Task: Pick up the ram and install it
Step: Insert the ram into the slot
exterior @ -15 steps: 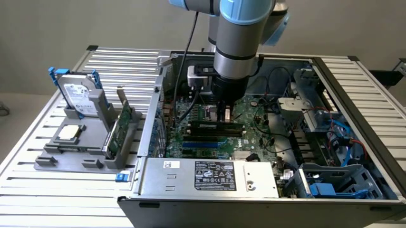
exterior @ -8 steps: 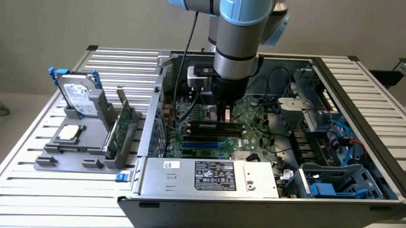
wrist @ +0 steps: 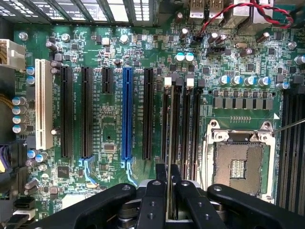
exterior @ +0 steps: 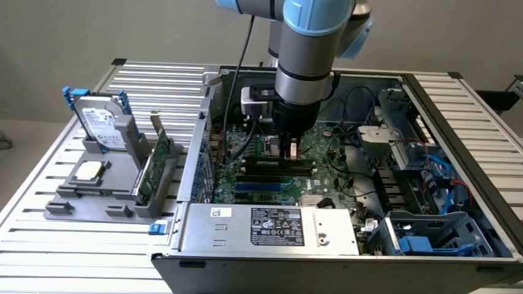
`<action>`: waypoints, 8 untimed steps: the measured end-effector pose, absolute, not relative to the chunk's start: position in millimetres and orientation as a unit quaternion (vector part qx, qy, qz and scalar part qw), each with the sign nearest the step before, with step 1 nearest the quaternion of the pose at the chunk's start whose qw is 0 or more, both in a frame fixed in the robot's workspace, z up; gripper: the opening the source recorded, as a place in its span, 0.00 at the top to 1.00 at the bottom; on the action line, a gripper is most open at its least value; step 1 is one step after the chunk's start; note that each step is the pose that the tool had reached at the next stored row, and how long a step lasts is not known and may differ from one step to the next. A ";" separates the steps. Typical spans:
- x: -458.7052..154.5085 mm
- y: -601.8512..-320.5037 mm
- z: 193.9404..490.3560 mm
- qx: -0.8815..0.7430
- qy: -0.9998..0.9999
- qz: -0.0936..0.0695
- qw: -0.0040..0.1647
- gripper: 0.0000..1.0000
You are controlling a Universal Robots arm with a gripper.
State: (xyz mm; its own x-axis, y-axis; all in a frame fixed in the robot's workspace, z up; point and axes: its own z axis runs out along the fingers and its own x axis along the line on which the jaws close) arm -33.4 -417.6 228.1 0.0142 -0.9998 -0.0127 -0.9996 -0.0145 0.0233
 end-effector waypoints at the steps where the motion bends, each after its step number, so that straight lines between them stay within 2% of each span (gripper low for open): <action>1: -33.4 -417.8 228.1 0.712 -0.702 -0.013 0.004 0.85; 8: -33.4 -418.9 228.2 0.714 -0.700 -0.011 0.001 0.85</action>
State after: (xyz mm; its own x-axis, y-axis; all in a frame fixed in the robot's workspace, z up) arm -33.4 -418.9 228.2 0.0189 -0.9997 -0.0142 -0.9997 -0.0192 0.0169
